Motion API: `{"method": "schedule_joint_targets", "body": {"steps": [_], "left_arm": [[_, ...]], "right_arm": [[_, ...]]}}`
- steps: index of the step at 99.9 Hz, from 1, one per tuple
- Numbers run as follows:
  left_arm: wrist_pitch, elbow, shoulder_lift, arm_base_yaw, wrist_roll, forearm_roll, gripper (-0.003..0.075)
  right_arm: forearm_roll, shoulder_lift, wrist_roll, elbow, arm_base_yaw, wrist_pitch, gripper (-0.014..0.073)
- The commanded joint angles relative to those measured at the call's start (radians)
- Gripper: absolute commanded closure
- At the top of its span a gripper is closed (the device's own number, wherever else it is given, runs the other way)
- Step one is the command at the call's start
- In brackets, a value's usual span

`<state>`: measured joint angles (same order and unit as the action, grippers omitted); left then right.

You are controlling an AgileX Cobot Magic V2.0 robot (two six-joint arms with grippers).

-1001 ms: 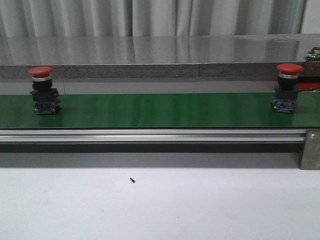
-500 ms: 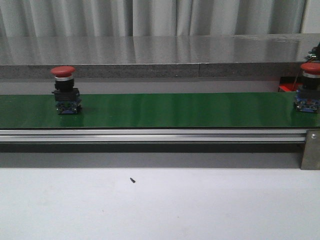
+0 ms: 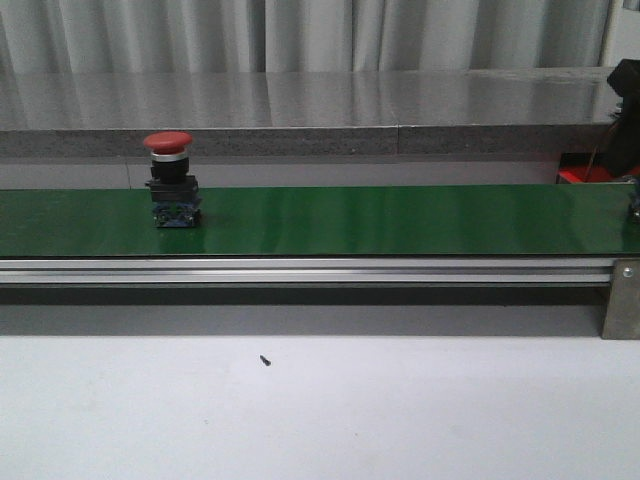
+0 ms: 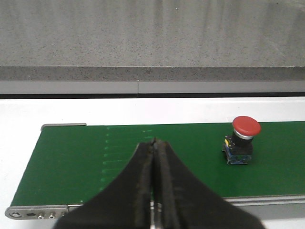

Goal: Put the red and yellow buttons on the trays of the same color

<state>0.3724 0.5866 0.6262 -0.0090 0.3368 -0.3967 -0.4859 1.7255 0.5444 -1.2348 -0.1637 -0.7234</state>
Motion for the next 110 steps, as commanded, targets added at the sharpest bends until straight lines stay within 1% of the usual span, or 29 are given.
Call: {"method": "schedule_joint_targets", "body": {"steps": [1, 5, 9, 25, 39, 49, 65, 79, 93, 110], "left_arm": [[-0.075, 0.028, -0.001, -0.008, -0.003, -0.021, 0.0740], [-0.075, 0.028, -0.001, -0.008, -0.003, -0.021, 0.0740], [-0.075, 0.028, -0.001, -0.008, -0.003, -0.021, 0.0740], [-0.075, 0.028, -0.001, -0.008, -0.003, -0.021, 0.0740], [-0.075, 0.028, -0.001, -0.008, -0.003, -0.021, 0.0740], [-0.075, 0.028, -0.001, -0.008, -0.003, -0.021, 0.0739], [-0.075, 0.028, -0.001, -0.008, -0.003, -0.021, 0.0740], [-0.075, 0.028, -0.001, -0.008, -0.003, -0.021, 0.0740], [-0.075, 0.028, -0.001, -0.008, -0.003, -0.021, 0.0740], [-0.075, 0.028, -0.001, -0.008, -0.003, -0.021, 0.0740]], "right_arm": [[-0.023, -0.039, 0.011, -0.034, -0.001, -0.024, 0.0450], [-0.023, -0.039, 0.011, -0.034, -0.001, -0.032, 0.0495], [-0.023, -0.042, 0.011, -0.034, -0.001, -0.033, 0.0511], [-0.023, -0.053, 0.011, -0.076, -0.004, -0.050, 0.0510], [-0.021, -0.052, 0.011, -0.190, -0.015, -0.057, 0.0510], [-0.017, -0.030, 0.010, -0.305, -0.039, -0.063, 0.0510], [-0.016, 0.069, 0.009, -0.484, -0.086, -0.087, 0.0510], [-0.016, 0.166, -0.004, -0.594, -0.115, -0.083, 0.0510], [-0.015, 0.260, -0.005, -0.662, -0.133, -0.060, 0.0510], [-0.012, 0.356, -0.005, -0.690, -0.142, -0.021, 0.0510]]}}
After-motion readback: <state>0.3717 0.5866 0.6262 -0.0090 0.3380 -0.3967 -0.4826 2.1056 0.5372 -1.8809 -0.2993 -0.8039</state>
